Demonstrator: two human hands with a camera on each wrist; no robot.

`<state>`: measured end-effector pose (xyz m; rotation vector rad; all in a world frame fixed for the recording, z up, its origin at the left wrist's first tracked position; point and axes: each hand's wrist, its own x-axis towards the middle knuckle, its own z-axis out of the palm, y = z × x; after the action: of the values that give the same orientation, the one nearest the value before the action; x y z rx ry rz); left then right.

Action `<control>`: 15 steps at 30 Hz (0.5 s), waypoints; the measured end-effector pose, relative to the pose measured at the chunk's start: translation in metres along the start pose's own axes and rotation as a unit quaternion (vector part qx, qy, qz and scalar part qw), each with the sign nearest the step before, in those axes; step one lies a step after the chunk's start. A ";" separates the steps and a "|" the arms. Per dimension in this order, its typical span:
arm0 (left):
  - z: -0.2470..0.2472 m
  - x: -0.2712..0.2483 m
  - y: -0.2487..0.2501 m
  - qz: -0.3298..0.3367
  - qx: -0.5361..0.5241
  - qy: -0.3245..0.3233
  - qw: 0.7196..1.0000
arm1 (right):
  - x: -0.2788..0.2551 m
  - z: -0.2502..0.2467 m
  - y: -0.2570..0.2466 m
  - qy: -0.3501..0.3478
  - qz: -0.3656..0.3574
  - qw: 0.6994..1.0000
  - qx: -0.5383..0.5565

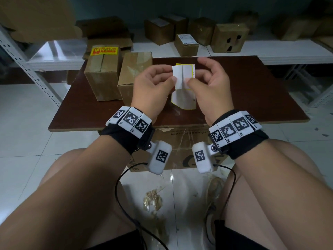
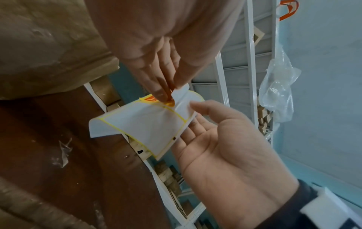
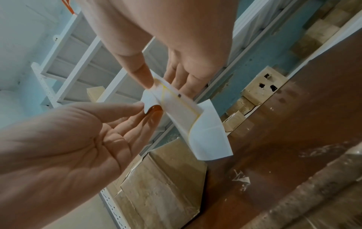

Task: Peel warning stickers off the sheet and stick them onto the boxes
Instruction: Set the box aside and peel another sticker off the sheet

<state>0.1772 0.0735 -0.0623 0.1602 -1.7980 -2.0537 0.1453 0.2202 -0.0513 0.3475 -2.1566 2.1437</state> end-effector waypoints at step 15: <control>0.003 -0.006 0.006 -0.027 0.003 -0.006 1.000 | 0.001 -0.002 0.003 0.031 0.016 0.999 -0.003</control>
<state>0.1832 0.0777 -0.0576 0.2014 -1.8251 -2.0910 0.1438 0.2226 -0.0538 0.2432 -2.1487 2.1343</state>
